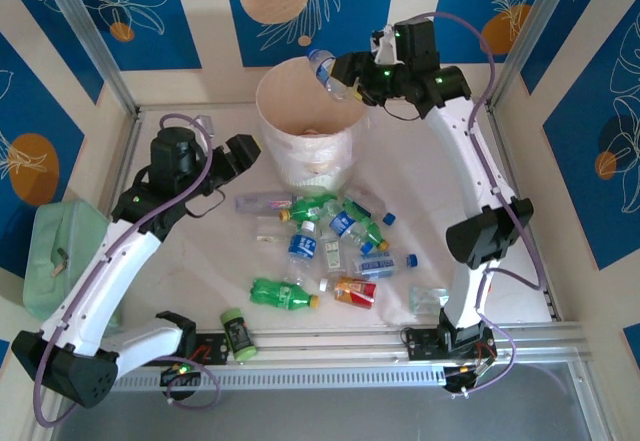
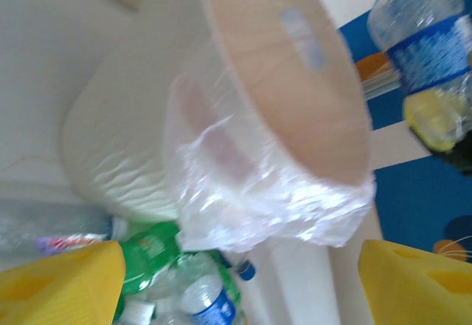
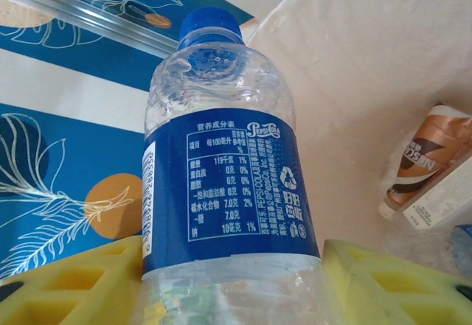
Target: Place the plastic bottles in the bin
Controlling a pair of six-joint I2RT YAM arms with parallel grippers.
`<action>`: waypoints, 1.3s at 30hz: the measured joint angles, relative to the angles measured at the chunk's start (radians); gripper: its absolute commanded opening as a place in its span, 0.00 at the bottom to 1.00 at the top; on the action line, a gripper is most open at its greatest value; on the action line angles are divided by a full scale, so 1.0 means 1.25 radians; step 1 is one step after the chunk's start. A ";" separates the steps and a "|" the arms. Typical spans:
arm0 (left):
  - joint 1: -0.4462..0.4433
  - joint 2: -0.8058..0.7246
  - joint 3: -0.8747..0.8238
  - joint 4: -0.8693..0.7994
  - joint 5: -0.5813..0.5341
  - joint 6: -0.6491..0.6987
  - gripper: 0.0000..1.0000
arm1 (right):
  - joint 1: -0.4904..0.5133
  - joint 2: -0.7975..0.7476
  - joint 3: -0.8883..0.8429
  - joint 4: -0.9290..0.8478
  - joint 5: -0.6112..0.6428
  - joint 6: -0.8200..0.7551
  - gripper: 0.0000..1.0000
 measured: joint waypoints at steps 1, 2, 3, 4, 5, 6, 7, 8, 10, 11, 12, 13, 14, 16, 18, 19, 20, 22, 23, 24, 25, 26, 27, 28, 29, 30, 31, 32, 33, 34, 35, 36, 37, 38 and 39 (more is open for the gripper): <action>0.000 -0.001 -0.003 -0.007 -0.005 0.000 0.80 | -0.001 0.012 0.016 -0.008 0.000 -0.004 0.64; 0.000 -0.003 -0.005 -0.015 -0.008 0.000 0.80 | -0.001 0.023 0.028 -0.015 0.000 -0.006 0.68; 0.000 -0.003 -0.008 -0.023 -0.013 -0.001 0.80 | -0.001 0.031 0.037 -0.020 0.000 -0.007 0.73; 0.002 -0.004 -0.010 -0.027 -0.015 -0.001 0.79 | -0.001 0.035 0.041 -0.023 0.000 -0.009 0.76; 0.005 -0.004 -0.013 -0.031 -0.020 -0.001 0.79 | -0.002 0.040 0.045 -0.026 -0.002 -0.008 0.79; 0.007 -0.004 -0.018 -0.034 -0.023 -0.002 0.79 | -0.003 0.042 0.046 -0.027 -0.002 -0.008 0.81; 0.008 -0.004 -0.021 -0.039 -0.026 -0.005 0.79 | -0.004 0.043 0.046 -0.027 -0.002 -0.009 0.82; 0.009 -0.004 -0.026 -0.044 -0.027 -0.008 0.79 | -0.005 0.043 0.048 -0.029 -0.002 -0.006 0.83; 0.014 -0.003 -0.032 -0.052 -0.029 -0.016 0.79 | -0.006 0.044 0.049 -0.031 -0.002 -0.005 0.83; 0.017 -0.003 -0.034 -0.059 -0.029 -0.019 0.79 | -0.007 0.044 0.051 -0.032 -0.002 -0.005 0.83; 0.020 -0.003 -0.036 -0.064 -0.030 -0.021 0.79 | -0.007 0.044 0.053 -0.033 -0.002 -0.005 0.83; 0.023 -0.003 -0.037 -0.067 -0.031 -0.023 0.80 | -0.007 0.043 0.054 -0.033 -0.002 -0.006 0.83; 0.027 -0.003 -0.041 -0.068 -0.031 -0.026 0.80 | -0.007 0.043 0.054 -0.034 -0.002 -0.006 0.83; 0.034 -0.003 -0.047 -0.077 -0.032 -0.033 0.79 | -0.007 0.038 0.054 -0.038 0.001 -0.009 0.83; 0.040 -0.003 -0.057 -0.082 -0.032 -0.038 0.78 | -0.007 0.019 0.040 -0.040 0.007 -0.015 0.83; 0.042 -0.003 -0.063 -0.084 -0.032 -0.041 0.78 | -0.004 0.000 0.021 -0.041 0.011 -0.018 0.83; 0.044 -0.003 -0.070 -0.084 -0.031 -0.042 0.77 | -0.003 -0.027 -0.005 -0.042 0.018 -0.021 0.83; 0.045 -0.003 -0.081 -0.084 -0.031 -0.045 0.75 | 0.002 -0.090 -0.063 -0.040 0.032 -0.030 0.83; 0.045 -0.003 -0.088 -0.085 -0.031 -0.047 0.74 | 0.007 -0.132 -0.100 -0.036 0.042 -0.036 0.84; 0.045 -0.003 -0.094 -0.084 -0.028 -0.050 0.74 | 0.012 -0.178 -0.139 -0.033 0.051 -0.042 0.84; 0.045 -0.003 -0.097 -0.084 -0.025 -0.050 0.73 | 0.016 -0.220 -0.176 -0.033 0.060 -0.046 0.84; 0.045 -0.003 -0.100 -0.084 -0.022 -0.053 0.72 | 0.019 -0.268 -0.219 -0.028 0.070 -0.052 0.84; 0.046 -0.003 -0.101 -0.082 -0.018 -0.053 0.72 | 0.023 -0.317 -0.266 -0.026 0.081 -0.057 0.84; 0.046 -0.003 -0.101 -0.081 -0.015 -0.055 0.71 | 0.024 -0.355 -0.303 -0.024 0.090 -0.062 0.84; 0.046 -0.003 -0.101 -0.078 -0.009 -0.056 0.71 | 0.024 -0.401 -0.350 -0.026 0.101 -0.065 0.84; 0.046 -0.003 -0.101 -0.076 -0.005 -0.056 0.70 | 0.024 -0.444 -0.399 -0.025 0.114 -0.068 0.84; 0.046 -0.003 -0.101 -0.075 -0.002 -0.056 0.70 | 0.024 -0.481 -0.446 -0.027 0.127 -0.070 0.84; 0.046 -0.003 -0.101 -0.073 0.003 -0.056 0.69 | 0.024 -0.517 -0.497 -0.032 0.141 -0.071 0.84; 0.046 -0.003 -0.101 -0.072 0.006 -0.056 0.69 | 0.024 -0.549 -0.547 -0.039 0.155 -0.071 0.84; 0.046 -0.003 -0.102 -0.072 0.010 -0.056 0.69 | 0.024 -0.570 -0.586 -0.044 0.165 -0.071 0.84; 0.046 -0.003 -0.103 -0.070 0.012 -0.056 0.68 | 0.026 -0.594 -0.634 -0.054 0.178 -0.071 0.85; 0.046 -0.003 -0.106 -0.067 0.013 -0.056 0.68 | 0.028 -0.613 -0.679 -0.065 0.192 -0.071 0.86; 0.046 -0.003 -0.109 -0.064 0.016 -0.056 0.68 | 0.028 -0.628 -0.718 -0.075 0.203 -0.071 0.87; 0.046 -0.002 -0.113 -0.061 0.018 -0.058 0.68 | 0.028 -0.641 -0.753 -0.085 0.213 -0.070 0.87; 0.046 -0.001 -0.117 -0.060 0.019 -0.059 0.68 | 0.026 -0.650 -0.786 -0.099 0.220 -0.070 0.87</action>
